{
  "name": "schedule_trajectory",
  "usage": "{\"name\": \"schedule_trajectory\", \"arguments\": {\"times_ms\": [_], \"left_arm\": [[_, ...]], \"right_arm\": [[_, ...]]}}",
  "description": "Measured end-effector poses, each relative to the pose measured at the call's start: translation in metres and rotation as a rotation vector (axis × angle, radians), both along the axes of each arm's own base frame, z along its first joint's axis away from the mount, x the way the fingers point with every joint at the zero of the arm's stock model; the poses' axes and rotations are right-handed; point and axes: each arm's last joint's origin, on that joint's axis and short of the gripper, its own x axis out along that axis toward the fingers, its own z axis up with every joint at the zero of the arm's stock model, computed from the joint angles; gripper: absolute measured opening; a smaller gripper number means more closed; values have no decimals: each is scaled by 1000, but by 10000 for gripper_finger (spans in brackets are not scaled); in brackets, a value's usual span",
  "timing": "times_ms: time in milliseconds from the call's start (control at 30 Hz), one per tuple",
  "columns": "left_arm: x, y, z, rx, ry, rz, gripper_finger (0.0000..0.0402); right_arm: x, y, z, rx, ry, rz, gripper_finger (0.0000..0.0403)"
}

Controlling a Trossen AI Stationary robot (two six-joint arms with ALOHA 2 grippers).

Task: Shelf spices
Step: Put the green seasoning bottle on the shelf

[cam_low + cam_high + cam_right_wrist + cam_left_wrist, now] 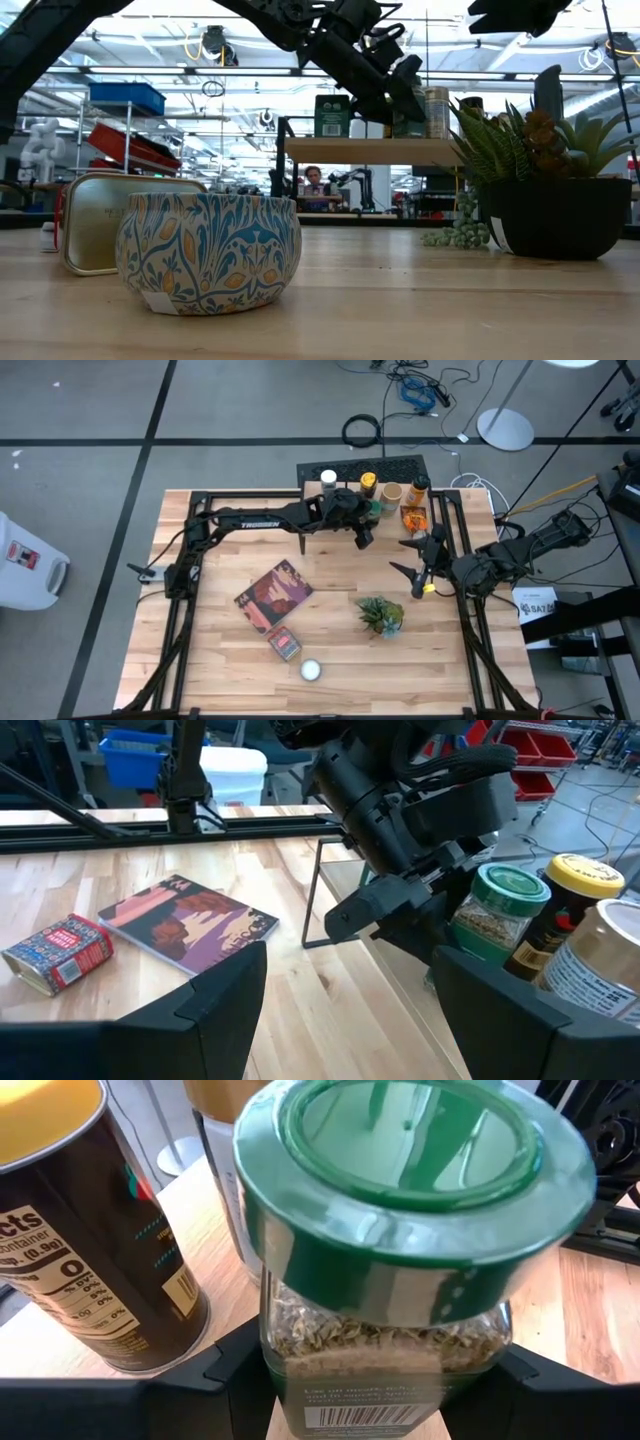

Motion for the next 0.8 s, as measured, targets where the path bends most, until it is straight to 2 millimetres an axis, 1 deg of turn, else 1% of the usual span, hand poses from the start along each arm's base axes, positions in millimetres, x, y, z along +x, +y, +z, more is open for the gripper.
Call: {"name": "schedule_trajectory", "arguments": {"times_ms": [333, 433, 633, 800], "left_arm": [[0, 1, 0, -6, -1, -11, 228], [0, 1, 1, -6, -3, -10, 240], [-1, 2, 1, -7, -5, -12, 276], [-1, 1, 1, -3, -3, -15, 284]], "right_arm": [[-1, 2, 0, -1, -2, 9, 271], [-1, 2, 0, -1, -3, 8, 271], [-1, 2, 0, -1, -3, 8, 271], [-1, 2, 0, -2, -4, 5, 271]]}}
